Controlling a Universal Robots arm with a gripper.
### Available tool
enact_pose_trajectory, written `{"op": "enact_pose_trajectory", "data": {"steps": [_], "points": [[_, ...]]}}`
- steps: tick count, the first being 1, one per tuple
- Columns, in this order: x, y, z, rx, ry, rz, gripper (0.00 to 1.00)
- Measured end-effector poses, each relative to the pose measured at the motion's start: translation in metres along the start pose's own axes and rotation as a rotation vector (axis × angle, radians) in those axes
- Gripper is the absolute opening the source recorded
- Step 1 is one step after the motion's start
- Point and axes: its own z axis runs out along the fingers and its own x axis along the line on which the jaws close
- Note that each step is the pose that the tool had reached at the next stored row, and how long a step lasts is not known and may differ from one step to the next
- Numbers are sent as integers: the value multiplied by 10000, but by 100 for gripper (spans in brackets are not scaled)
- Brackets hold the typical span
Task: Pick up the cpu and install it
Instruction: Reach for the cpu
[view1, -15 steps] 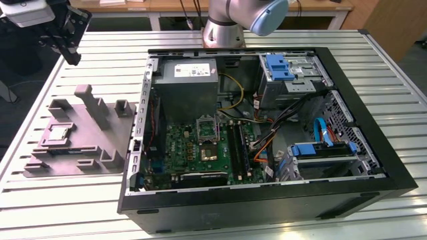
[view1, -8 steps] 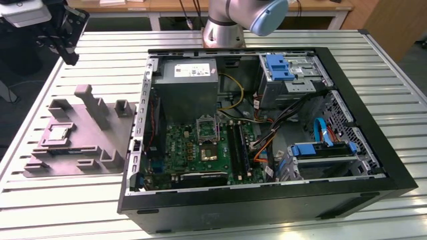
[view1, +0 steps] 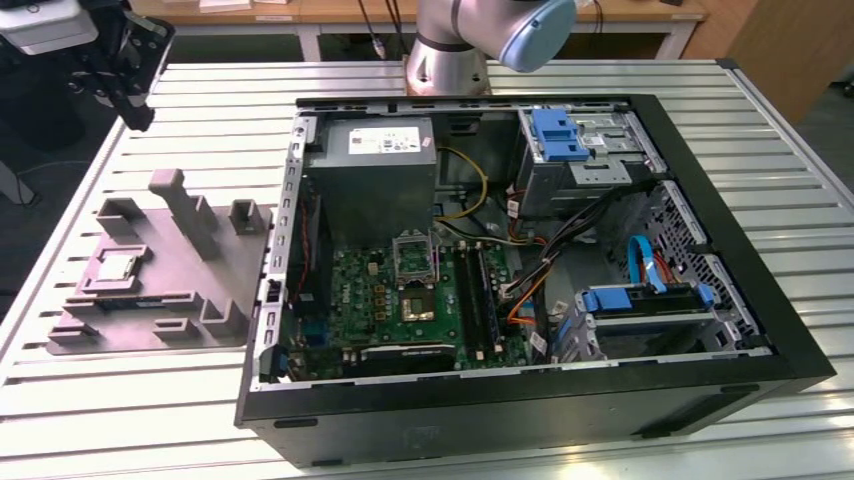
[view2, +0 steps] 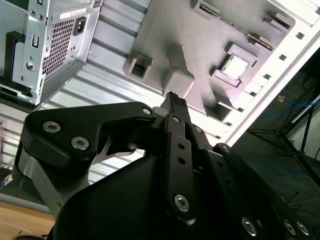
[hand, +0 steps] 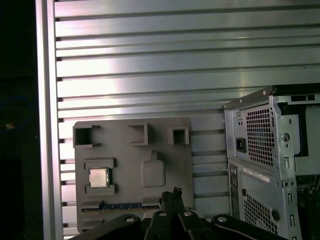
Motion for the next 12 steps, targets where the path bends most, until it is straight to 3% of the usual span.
{"op": "enact_pose_trajectory", "data": {"steps": [6, 12], "points": [[47, -4, -1, 0, 0, 0, 11], [221, -17, -2, 0, 1, -1, 11]]}}
